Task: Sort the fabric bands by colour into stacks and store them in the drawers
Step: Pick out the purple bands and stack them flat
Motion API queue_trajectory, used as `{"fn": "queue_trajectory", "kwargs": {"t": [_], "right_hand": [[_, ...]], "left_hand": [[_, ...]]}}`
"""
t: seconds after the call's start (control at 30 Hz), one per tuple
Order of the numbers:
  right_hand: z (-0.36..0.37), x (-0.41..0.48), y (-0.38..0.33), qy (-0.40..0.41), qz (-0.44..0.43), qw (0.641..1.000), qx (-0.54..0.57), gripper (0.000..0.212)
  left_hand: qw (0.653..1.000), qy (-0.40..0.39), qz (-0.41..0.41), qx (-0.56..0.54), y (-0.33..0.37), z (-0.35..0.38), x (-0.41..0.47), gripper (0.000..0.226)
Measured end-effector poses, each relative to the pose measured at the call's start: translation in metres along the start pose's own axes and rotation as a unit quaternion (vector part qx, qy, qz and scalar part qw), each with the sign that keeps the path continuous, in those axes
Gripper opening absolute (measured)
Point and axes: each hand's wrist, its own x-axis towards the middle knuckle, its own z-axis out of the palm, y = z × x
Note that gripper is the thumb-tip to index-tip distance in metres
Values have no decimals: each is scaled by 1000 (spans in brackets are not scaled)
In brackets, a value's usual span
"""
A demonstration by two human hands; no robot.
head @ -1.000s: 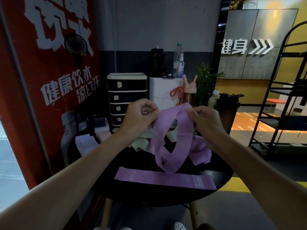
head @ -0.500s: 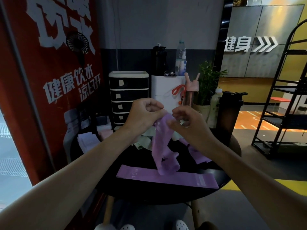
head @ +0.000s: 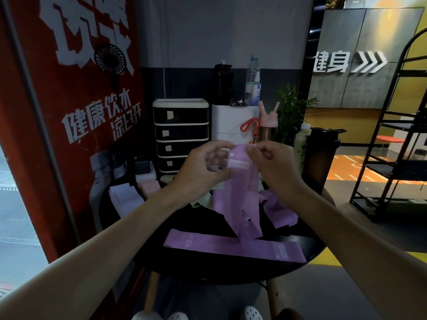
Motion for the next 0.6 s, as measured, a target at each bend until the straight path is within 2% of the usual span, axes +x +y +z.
{"fn": "queue_trajectory", "kwargs": {"t": [0.1, 0.2, 0.23, 0.3, 0.4, 0.47, 0.6], "right_hand": [[0, 3, 1, 0, 4, 1000, 6, 40], [0, 4, 1, 5, 31, 999, 15, 19], [0, 2, 2, 8, 33, 999, 16, 19], [-2, -4, 7, -2, -13, 999, -37, 31], [-4, -14, 15, -60, -116, 983, -129, 37], [-3, -17, 19, -87, -124, 979, -139, 36], [1, -15, 19, -72, -149, 975, -151, 22]], "left_hand": [[999, 35, 11, -25, 4, 4, 1, 34], [997, 81, 10, 11, 3, 5, 7, 20], [995, 93, 6, 19, 2, 4, 9, 17], [994, 110, 4, 27, 2, 3, 12, 14], [990, 138, 14, 39, 3, 2, 15, 9], [987, 157, 6, 35, 2, 2, 17, 9], [984, 176, -12, 18, 5, 2, 16, 6]]}}
